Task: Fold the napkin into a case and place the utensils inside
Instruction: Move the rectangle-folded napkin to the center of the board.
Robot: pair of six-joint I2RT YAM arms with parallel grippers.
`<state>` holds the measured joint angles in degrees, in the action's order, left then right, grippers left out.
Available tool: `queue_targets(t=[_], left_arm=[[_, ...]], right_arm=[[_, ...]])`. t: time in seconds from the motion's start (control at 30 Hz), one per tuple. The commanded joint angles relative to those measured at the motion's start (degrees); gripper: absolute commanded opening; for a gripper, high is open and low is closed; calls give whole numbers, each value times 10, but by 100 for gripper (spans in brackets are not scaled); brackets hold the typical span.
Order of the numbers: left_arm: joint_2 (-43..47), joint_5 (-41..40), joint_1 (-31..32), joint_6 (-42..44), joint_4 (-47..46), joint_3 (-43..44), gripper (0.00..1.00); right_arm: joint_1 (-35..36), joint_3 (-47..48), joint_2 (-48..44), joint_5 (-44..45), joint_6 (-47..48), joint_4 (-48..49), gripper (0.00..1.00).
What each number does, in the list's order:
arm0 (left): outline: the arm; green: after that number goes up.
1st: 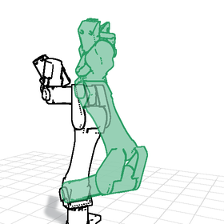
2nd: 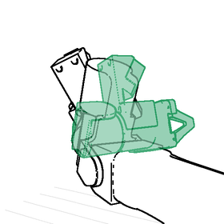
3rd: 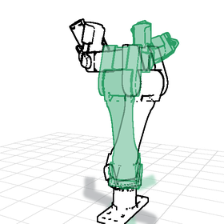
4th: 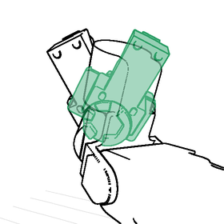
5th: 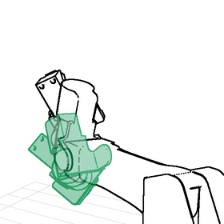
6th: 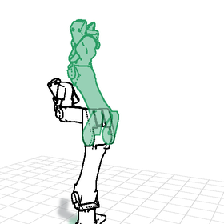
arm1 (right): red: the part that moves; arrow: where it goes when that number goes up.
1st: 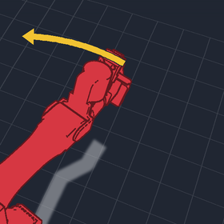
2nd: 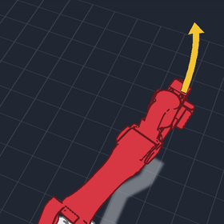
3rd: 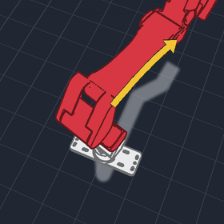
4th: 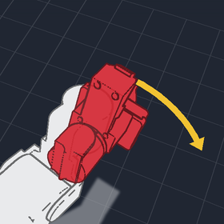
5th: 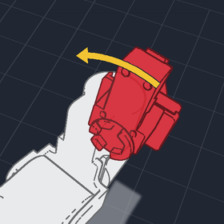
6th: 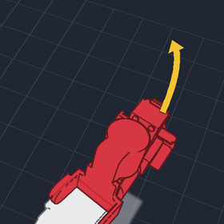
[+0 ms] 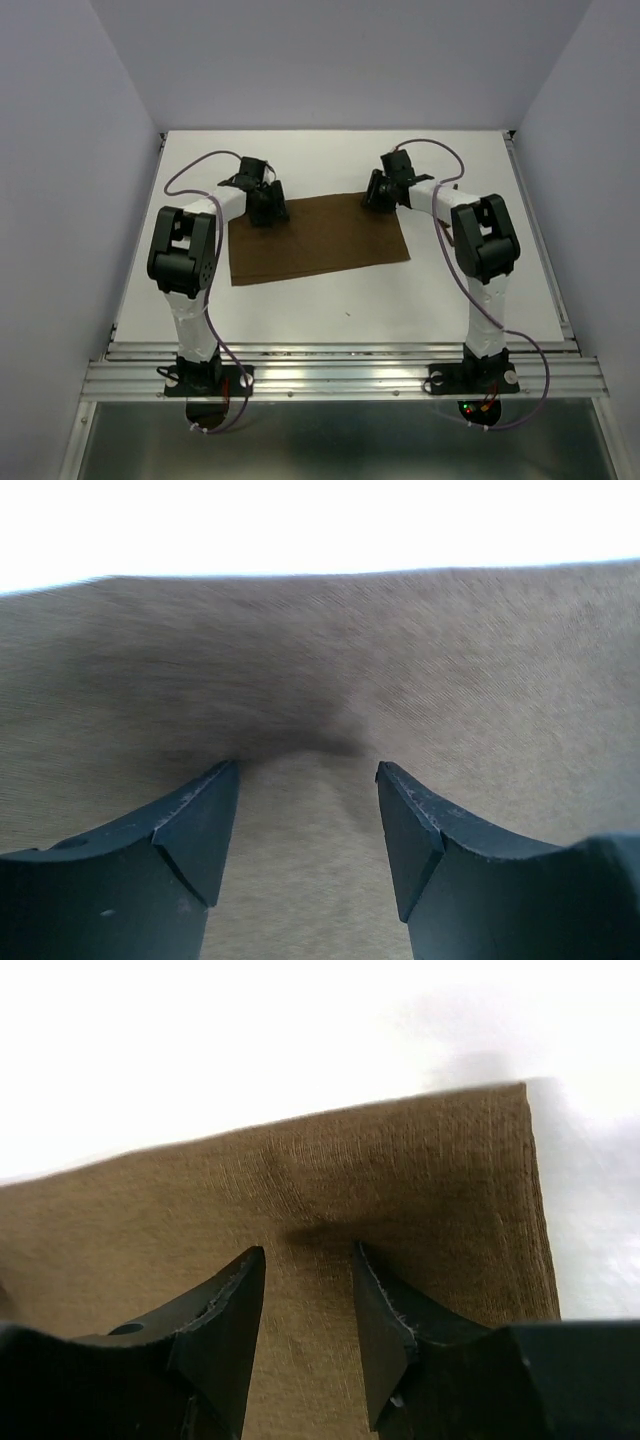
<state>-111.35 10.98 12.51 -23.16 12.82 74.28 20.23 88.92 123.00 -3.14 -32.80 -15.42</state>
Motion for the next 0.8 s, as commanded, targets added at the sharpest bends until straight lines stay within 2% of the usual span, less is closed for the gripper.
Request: queue_targets(t=[0.0, 0.1, 0.37, 0.5, 0.63, 0.77], left_arm=[[7, 14, 35, 12, 11, 1, 68], [35, 25, 57, 17, 12, -19, 69], [110, -3, 58, 29, 52, -33, 71], [187, -25, 29, 8, 90, -73, 71], [276, -76, -23, -19, 135, -147, 62], [309, -95, -64, -40, 164, -196, 56]], right_arm=[[0, -83, -52, 66, -8, -24, 47], [0, -166, -118, 91, -10, -29, 47], [0, -212, -213, 109, -8, -32, 50], [0, -216, -255, 103, -3, -10, 53], [0, -207, -264, 84, 10, -14, 57], [0, -205, -263, 63, 7, -27, 61]])
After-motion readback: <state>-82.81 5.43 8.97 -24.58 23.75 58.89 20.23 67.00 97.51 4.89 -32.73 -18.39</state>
